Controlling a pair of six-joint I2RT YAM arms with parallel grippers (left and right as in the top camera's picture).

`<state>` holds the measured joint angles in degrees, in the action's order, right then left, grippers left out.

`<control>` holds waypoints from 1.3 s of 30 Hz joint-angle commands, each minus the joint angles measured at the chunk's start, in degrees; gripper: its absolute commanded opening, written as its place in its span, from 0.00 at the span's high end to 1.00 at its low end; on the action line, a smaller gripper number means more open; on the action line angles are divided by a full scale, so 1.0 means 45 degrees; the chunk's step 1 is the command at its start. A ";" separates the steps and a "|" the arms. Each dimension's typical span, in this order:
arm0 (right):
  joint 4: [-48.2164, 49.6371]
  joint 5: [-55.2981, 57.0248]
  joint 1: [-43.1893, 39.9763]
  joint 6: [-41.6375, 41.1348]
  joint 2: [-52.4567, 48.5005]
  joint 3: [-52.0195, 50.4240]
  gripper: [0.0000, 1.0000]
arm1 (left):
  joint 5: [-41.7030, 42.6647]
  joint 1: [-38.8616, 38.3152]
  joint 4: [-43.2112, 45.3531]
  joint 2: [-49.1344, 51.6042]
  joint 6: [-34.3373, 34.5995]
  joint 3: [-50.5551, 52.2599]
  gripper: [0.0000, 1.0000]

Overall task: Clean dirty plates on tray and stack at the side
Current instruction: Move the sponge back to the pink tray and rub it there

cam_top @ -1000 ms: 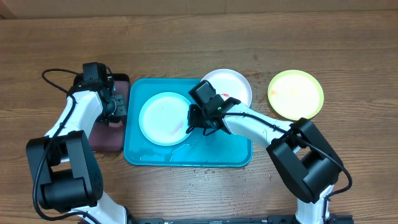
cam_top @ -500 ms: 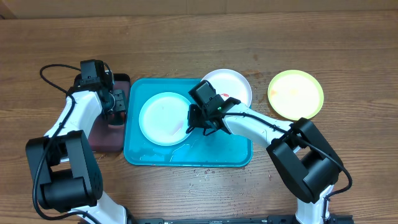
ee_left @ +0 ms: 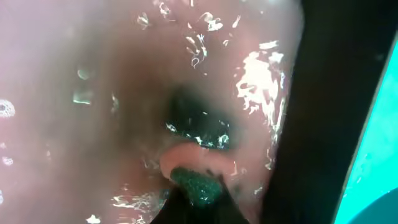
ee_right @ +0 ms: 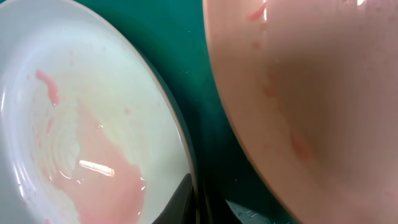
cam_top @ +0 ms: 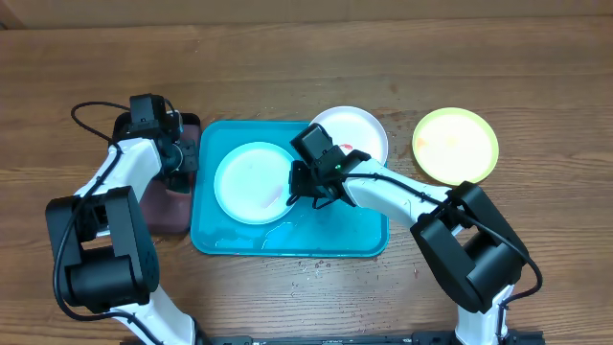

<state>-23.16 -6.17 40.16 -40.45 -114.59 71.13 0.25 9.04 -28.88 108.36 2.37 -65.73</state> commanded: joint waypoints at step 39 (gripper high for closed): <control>0.0063 -0.0068 0.0039 0.0073 0.0442 0.0117 0.95 | -0.1583 0.0083 -0.3079 -0.0369 -0.0724 -0.1768 0.78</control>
<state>-23.11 -6.17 40.16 -40.45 -114.59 71.13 -5.67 9.47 -42.02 108.42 -0.56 -70.15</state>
